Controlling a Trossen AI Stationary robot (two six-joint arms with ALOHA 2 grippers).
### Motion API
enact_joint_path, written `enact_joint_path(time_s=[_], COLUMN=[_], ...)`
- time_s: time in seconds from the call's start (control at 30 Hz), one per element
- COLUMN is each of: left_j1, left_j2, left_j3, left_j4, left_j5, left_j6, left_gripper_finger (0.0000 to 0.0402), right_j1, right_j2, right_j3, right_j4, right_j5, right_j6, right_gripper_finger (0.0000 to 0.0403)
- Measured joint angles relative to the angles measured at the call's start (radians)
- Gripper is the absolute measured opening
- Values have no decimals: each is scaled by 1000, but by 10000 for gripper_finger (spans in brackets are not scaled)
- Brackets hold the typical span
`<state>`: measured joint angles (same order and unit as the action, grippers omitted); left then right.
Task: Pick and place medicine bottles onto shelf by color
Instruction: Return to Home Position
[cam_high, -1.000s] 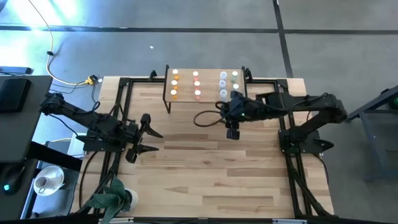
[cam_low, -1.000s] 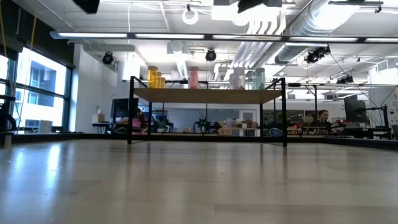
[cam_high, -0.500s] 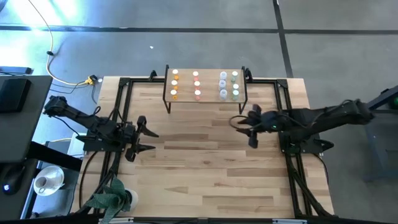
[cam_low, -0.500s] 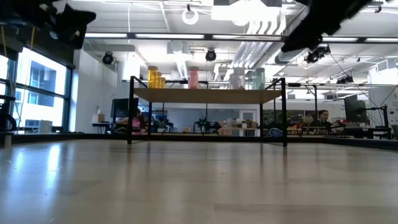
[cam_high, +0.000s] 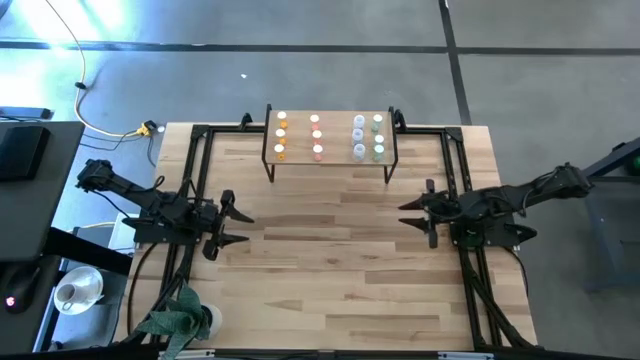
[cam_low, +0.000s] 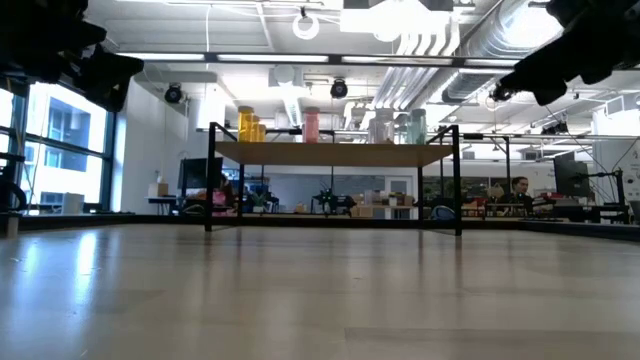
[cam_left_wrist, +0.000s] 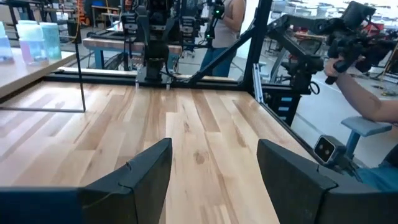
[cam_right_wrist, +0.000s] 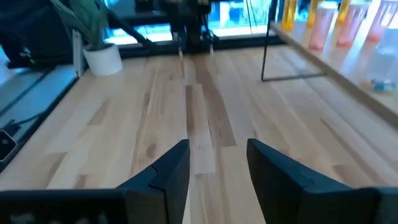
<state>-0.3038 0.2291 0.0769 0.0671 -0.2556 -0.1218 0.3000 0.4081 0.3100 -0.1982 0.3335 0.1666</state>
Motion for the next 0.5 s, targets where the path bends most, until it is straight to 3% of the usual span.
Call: enact_joint_path(time_s=[0.3,0.5], left_j1=[0,0], left_j2=[-8,-8], left_j3=[0,0], left_j4=[-18,-1], left_j5=[-27,-61], left_j6=[1,-20], left_gripper_finger=[225,225], right_j1=[35,35], right_j2=[-241,-327], right_j3=[-96,-98], right_j4=[-15,-94], right_j5=[5,5], right_j6=[-63,-37], right_gripper_finger=[149,149])
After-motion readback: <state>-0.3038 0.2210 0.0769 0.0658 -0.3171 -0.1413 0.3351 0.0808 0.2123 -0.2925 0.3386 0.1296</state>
